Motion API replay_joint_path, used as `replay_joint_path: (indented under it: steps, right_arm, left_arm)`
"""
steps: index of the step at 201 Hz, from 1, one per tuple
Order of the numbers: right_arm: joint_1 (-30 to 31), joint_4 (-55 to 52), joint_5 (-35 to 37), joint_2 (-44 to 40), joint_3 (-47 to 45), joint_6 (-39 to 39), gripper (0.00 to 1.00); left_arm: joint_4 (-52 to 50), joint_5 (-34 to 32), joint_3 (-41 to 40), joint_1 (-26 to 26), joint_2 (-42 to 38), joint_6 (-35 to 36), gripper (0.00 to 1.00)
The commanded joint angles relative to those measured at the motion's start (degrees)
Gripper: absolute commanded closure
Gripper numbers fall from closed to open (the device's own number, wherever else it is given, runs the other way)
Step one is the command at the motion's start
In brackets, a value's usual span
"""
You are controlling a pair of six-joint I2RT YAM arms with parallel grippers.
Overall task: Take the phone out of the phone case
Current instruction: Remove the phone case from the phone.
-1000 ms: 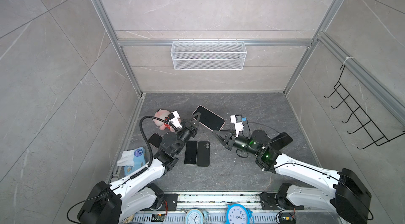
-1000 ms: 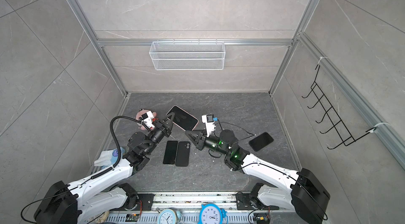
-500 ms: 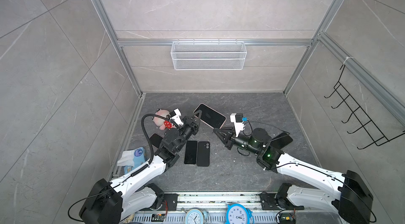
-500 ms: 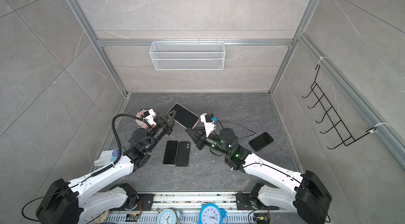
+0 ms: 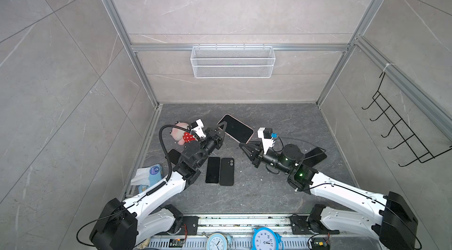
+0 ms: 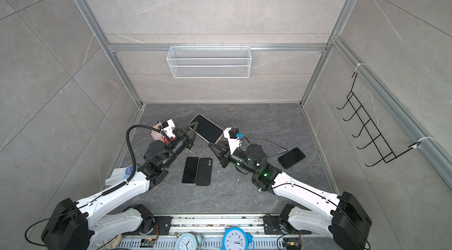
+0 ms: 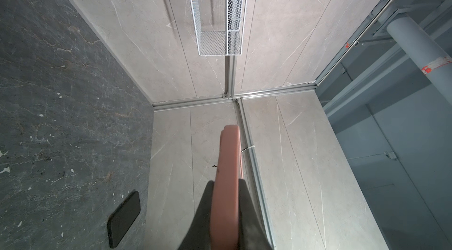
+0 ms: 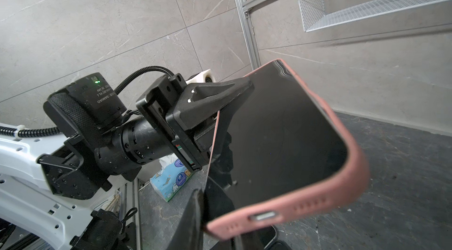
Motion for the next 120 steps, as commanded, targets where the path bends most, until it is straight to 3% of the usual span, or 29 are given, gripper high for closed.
replay_joint_path:
  steps: [1, 43, 78, 102, 120]
  right_arm:
    - [-0.20, -11.87, 5.58, 2.55, -1.93, -13.46, 0.85]
    - [-0.19, -11.95, 8.29, 3.12, -2.80, -16.27, 0.69]
    - [-0.24, -11.53, 10.53, 2.65, -2.84, -16.29, 0.66]
    - [-0.21, -11.97, 9.60, 0.63, -3.56, -14.83, 0.51]
    - [-0.17, -15.48, 9.27, -2.83, -4.19, -14.20, 0.41]
  left_arm:
    - [0.88, 0.90, 4.06, 0.29, -0.22, 1.52, 1.00]
    - [-0.25, 3.01, 5.25, 1.96, -0.64, 0.91, 1.00]
    - [-0.78, 3.93, 5.60, 2.53, -0.47, 1.03, 1.00]
    - [-0.39, 5.41, 5.29, 3.78, -0.69, 1.26, 1.00]
    - [-1.72, 11.28, 6.29, 7.16, -1.35, 2.14, 1.00]
